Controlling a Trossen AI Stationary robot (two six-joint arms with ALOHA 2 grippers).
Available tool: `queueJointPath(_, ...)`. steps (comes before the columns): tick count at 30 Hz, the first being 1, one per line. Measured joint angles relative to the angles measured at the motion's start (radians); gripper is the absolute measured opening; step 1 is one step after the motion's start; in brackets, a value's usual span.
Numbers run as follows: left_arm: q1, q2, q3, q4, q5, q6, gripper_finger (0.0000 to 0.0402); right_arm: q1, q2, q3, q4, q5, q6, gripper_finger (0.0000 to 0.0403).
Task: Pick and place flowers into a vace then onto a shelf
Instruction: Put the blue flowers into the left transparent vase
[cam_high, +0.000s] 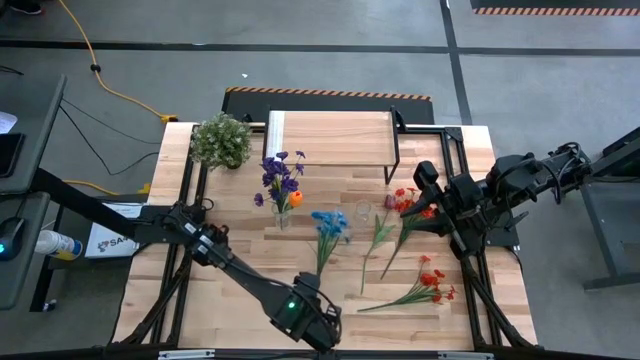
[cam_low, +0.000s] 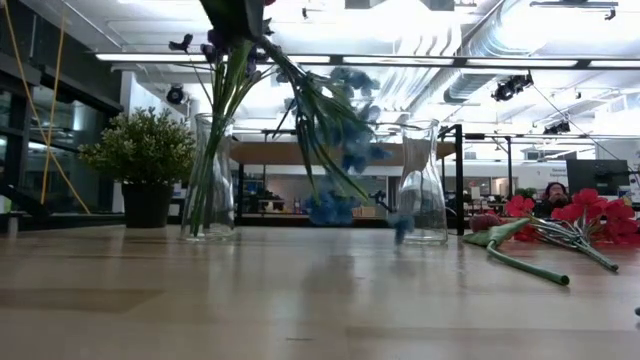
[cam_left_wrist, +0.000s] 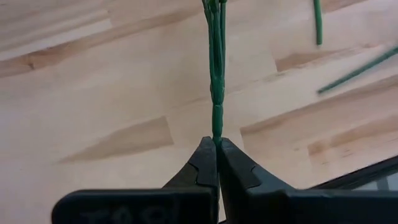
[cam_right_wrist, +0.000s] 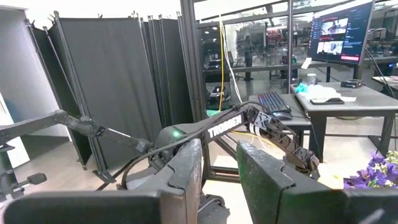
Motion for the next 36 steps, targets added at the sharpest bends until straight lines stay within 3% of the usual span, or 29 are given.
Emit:
queueJointPath(9, -0.034, 0.0, 0.0, 0.063, -0.006, 0.0, 0.0033, 0.0, 0.0, 0.0, -0.001, 0.004, -0.029, 0.0094)
queueJointPath(17, -0.085, -0.015, -0.001, 0.151, -0.075, -0.007, 0.0033, 0.0, 0.0, 0.0, -0.002, 0.016, -0.038, 0.0094)
queueJointPath(28, -0.16, -0.097, -0.001, 0.238, -0.401, -0.011, 0.0033, 0.0, 0.0, 0.0, -0.003, 0.016, -0.028, 0.0094)
queueJointPath(36, -0.196, -0.11, -0.001, 0.405, -0.679, 0.12, 0.0033, 0.0, 0.0, 0.0, -0.003, 0.016, -0.027, 0.0094)
